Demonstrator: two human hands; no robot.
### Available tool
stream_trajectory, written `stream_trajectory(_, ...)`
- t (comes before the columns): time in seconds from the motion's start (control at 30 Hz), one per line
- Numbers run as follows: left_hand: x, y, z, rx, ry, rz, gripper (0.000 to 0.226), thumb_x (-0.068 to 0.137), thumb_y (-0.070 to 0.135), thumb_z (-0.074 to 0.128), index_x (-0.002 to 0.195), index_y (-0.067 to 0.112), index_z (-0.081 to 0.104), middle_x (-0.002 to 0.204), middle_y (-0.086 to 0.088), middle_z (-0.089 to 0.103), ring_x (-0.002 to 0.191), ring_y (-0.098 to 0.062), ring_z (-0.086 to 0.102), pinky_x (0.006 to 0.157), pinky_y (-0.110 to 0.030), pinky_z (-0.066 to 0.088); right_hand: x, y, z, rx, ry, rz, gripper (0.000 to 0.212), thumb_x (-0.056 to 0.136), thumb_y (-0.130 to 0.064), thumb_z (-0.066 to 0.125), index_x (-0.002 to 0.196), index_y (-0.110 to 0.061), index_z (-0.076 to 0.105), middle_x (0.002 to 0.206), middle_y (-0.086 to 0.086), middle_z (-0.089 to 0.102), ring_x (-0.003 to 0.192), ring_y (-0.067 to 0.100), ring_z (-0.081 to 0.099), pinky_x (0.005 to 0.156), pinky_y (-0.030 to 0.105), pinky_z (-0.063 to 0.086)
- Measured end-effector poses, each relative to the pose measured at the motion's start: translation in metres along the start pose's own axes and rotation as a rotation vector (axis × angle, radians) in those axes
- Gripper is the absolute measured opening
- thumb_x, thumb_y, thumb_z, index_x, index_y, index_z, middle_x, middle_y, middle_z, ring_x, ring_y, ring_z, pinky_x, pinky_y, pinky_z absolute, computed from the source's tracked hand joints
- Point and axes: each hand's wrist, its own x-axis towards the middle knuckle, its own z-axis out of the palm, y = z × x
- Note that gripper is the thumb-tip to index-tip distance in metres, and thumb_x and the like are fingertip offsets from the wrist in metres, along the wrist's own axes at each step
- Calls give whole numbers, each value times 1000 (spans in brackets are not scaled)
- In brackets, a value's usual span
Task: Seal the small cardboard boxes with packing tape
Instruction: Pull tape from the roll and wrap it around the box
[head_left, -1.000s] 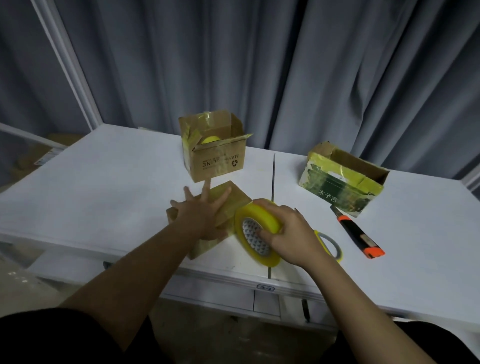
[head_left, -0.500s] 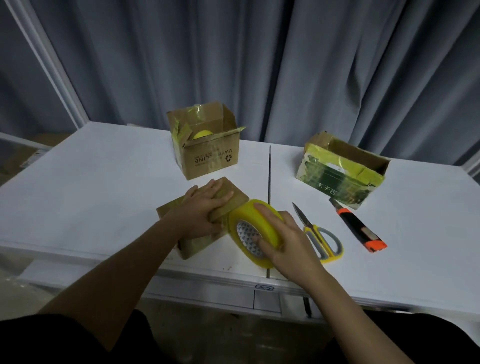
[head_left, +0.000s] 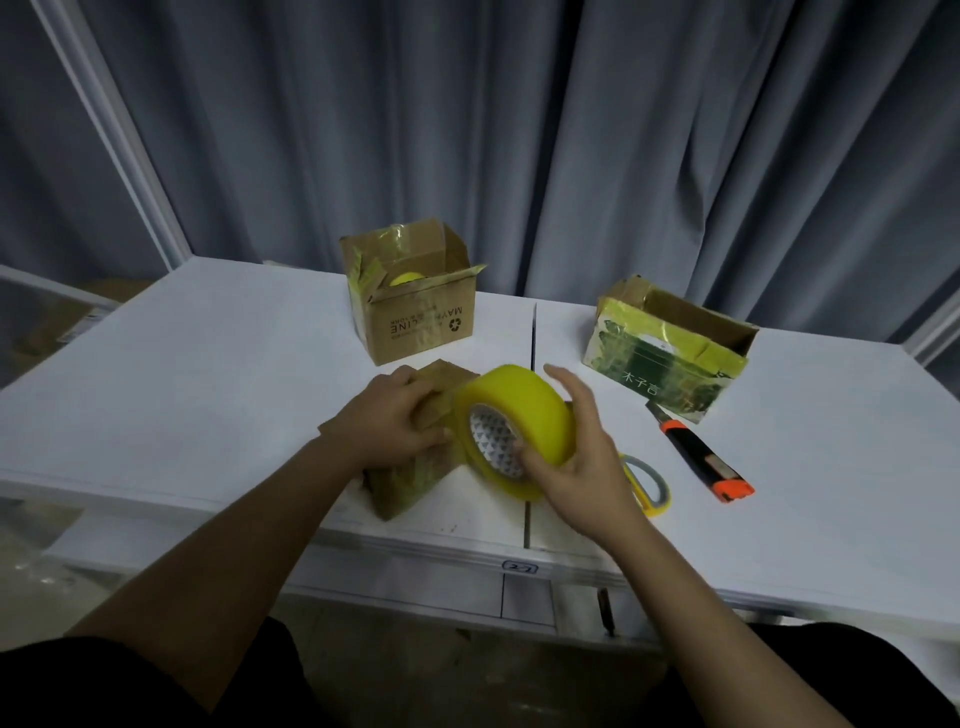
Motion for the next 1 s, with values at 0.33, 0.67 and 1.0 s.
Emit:
stream_trajectory(0.33, -5, 22, -4, 109, 149, -226, 58, 78, 75, 48, 102, 22, 54, 105, 0, 63, 94, -22, 60, 70, -31, 40, 96, -46, 15, -100, 34, 66, 42, 79, -48, 70, 115, -41, 47, 102, -6, 51, 98, 17, 55, 81, 30, 47)
stream_trajectory(0.67, -13, 11, 32, 430, 176, -260, 106, 71, 82, 46, 148, 15, 19, 141, -5, 41, 121, -26, 44, 98, -37, 34, 106, -38, 25, -64, -179, 51, 66, 87, -28, 64, 142, -44, 31, 124, -8, 53, 110, 18, 55, 84, 27, 48)
stream_trajectory(1.0, -3, 18, 26, 402, 66, -313, 106, 71, 78, 50, 147, 14, 12, 140, -7, 38, 121, -28, 42, 97, -41, 34, 40, -47, -44, -65, -202, 127, 51, 78, -15, 70, 118, -44, 59, 119, -21, 60, 100, 6, 62, 83, 21, 52)
